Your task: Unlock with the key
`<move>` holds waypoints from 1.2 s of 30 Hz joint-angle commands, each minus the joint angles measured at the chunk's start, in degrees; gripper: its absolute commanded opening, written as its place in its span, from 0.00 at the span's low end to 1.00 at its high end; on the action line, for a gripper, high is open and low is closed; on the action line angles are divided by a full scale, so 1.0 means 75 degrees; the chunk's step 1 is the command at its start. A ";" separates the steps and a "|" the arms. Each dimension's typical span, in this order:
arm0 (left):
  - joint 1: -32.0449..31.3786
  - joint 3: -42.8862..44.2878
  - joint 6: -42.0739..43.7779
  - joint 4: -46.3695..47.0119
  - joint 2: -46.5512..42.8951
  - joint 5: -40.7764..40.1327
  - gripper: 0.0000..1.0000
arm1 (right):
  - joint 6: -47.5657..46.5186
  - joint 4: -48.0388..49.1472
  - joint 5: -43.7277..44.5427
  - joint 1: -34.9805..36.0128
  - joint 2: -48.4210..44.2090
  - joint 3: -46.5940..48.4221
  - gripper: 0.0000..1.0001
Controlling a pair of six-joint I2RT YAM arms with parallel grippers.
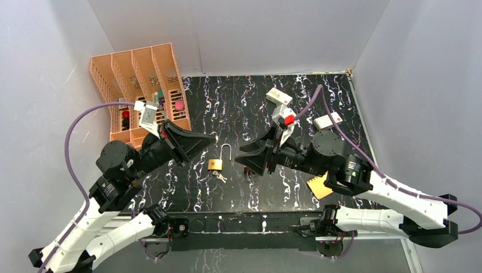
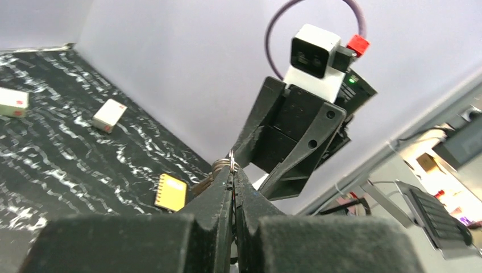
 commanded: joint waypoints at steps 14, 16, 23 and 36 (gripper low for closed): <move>0.0028 0.0477 -0.0591 0.1532 0.0569 0.1158 0.00 | -0.0526 0.1516 -0.0866 0.0028 0.0817 0.1222 0.54; 0.0032 0.0459 -0.0581 0.1529 0.0551 0.1149 0.00 | -0.0554 0.1522 -0.0842 0.0028 0.0913 0.1287 0.54; 0.0034 0.0322 0.0001 0.1582 0.0260 0.1260 0.00 | -0.1051 0.1440 -0.1165 0.0025 0.0788 0.1462 0.55; 0.0029 0.0154 -0.0106 0.3653 0.0440 0.4029 0.00 | -0.1668 0.0224 -0.2687 0.0024 0.0627 0.2150 0.60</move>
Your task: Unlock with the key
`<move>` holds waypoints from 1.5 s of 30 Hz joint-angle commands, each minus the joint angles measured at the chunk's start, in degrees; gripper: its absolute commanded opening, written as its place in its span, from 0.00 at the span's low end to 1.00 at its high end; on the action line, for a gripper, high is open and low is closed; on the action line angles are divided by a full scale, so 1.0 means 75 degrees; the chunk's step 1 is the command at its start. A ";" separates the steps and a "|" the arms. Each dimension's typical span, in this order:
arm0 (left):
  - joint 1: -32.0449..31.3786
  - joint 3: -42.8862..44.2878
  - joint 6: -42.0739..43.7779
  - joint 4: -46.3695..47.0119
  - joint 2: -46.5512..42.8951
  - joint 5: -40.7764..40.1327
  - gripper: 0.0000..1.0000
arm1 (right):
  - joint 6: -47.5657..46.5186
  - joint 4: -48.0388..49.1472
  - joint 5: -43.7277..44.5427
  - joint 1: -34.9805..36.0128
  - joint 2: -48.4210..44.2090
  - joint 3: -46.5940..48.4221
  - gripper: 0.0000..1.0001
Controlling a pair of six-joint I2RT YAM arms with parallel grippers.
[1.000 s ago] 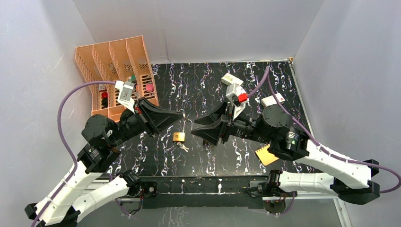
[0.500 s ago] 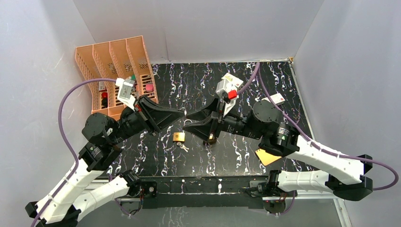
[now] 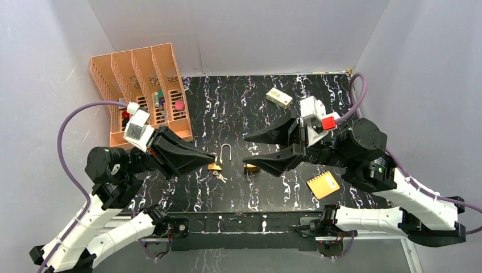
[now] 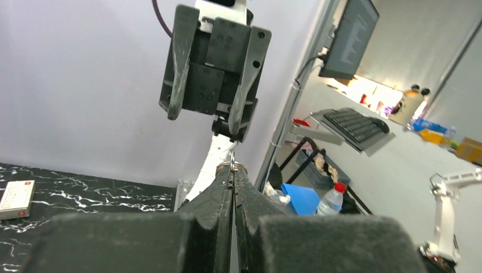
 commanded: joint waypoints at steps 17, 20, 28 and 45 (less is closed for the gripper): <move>0.0031 0.0463 -0.0201 0.1069 0.0606 0.1260 0.00 | 0.0646 0.0548 -0.1913 0.0028 0.0816 0.0321 0.44; 0.0031 0.0504 -0.0225 0.1079 0.0608 0.1247 0.00 | 0.0647 0.0466 -0.1890 0.0027 0.0890 0.0383 0.39; 0.0030 0.0566 -0.0285 0.1111 0.0626 0.1260 0.00 | 0.0636 0.0351 -0.1782 0.0028 0.0995 0.0504 0.26; 0.0029 0.0542 -0.0126 0.0779 0.0504 0.1218 0.00 | 0.0495 0.0632 -0.0639 0.0025 0.0361 0.0177 0.01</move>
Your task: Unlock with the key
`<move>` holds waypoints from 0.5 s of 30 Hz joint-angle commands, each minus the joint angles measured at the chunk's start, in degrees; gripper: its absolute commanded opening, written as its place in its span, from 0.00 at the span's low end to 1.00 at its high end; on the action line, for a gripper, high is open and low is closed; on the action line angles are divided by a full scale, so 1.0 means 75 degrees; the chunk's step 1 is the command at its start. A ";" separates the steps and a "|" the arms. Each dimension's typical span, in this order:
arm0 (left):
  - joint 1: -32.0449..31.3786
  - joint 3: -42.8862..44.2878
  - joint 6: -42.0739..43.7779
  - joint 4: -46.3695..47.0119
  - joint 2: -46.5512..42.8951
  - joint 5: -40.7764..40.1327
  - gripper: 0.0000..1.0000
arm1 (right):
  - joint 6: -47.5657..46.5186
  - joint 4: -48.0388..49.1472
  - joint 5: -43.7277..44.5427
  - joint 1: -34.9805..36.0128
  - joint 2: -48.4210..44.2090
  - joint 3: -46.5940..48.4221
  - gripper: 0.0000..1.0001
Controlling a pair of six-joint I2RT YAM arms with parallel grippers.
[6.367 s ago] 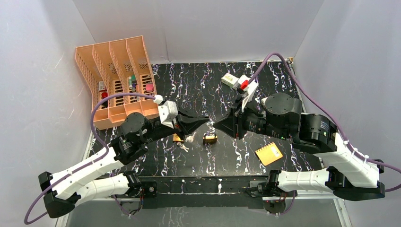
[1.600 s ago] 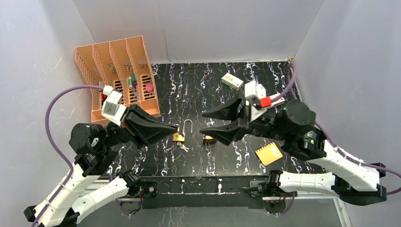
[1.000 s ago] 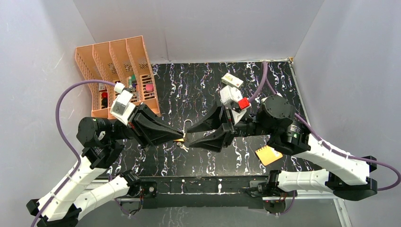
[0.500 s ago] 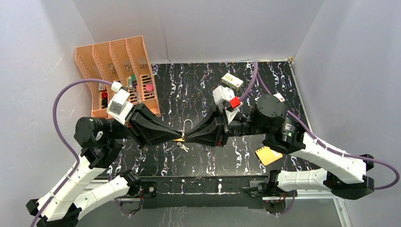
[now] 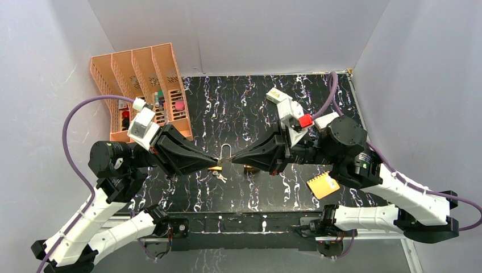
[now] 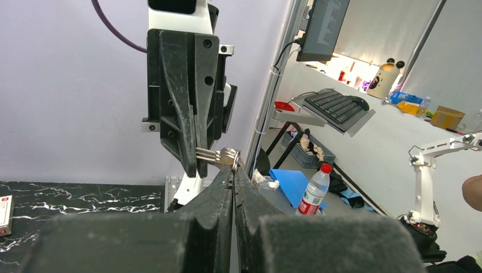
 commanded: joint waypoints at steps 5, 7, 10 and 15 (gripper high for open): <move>0.0031 0.0171 0.0219 -0.0165 -0.0178 -0.0045 0.00 | -0.0094 0.0637 0.0356 0.0019 -0.0243 -0.0032 0.00; 0.0031 0.0125 0.0281 -0.0208 -0.0214 -0.0123 0.00 | -0.0094 0.0653 0.0280 0.0019 -0.0272 -0.0031 0.00; 0.0030 0.0092 0.0501 -0.0409 -0.0265 -0.0315 0.00 | -0.0078 0.0722 0.0107 0.0022 -0.0307 -0.0070 0.00; 0.0025 0.0042 0.0770 -0.0629 -0.0334 -0.0688 0.00 | 0.0101 0.0854 0.0012 0.0022 -0.0432 -0.0227 0.00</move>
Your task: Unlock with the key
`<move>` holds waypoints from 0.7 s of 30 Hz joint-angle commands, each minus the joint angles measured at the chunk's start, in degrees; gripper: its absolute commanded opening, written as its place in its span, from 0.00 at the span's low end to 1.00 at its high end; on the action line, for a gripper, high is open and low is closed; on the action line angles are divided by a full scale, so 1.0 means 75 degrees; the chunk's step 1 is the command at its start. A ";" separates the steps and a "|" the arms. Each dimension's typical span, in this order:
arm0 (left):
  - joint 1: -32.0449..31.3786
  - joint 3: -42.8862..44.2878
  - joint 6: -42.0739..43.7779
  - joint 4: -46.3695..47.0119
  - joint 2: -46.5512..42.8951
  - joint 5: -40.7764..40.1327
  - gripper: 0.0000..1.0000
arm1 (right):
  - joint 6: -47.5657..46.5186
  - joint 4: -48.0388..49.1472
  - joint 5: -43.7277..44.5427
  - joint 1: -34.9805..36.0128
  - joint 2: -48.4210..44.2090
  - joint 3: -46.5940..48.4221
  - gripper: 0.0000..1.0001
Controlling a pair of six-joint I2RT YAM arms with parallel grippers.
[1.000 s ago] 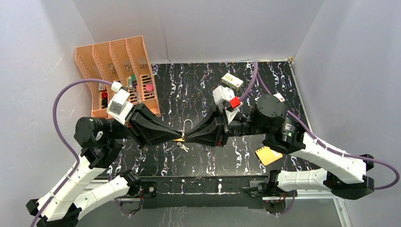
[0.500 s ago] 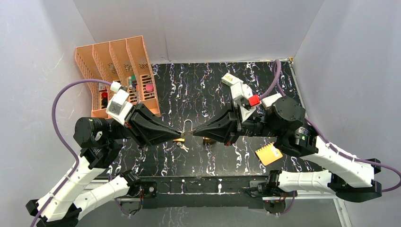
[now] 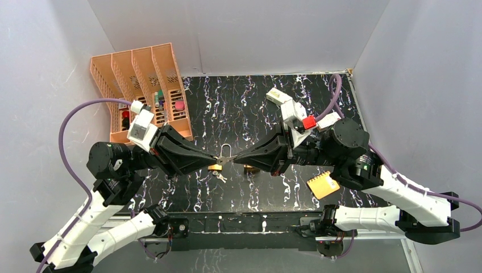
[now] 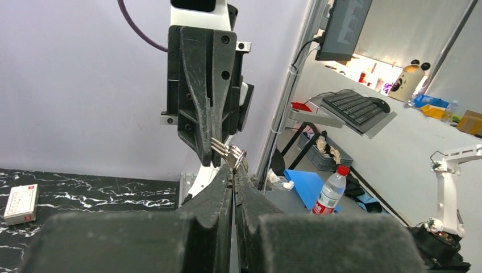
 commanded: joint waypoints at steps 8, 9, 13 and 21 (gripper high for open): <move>0.0024 0.0202 0.0303 0.0171 -0.0078 -0.0625 0.00 | 0.0205 0.0409 0.0002 0.0013 -0.0135 -0.0001 0.34; 0.0015 0.0234 0.0281 0.0181 -0.0057 -0.0604 0.00 | 0.0178 0.0387 0.0056 0.0013 -0.0153 0.0009 0.38; 0.0026 0.0295 0.0196 0.0248 -0.0047 -0.0573 0.00 | 0.0065 0.0308 0.0249 0.0016 -0.0152 0.0078 0.49; 0.0025 0.0189 -0.0025 0.0388 -0.0039 -0.0884 0.00 | 0.0181 0.0457 0.0362 0.0015 0.0316 0.0294 0.56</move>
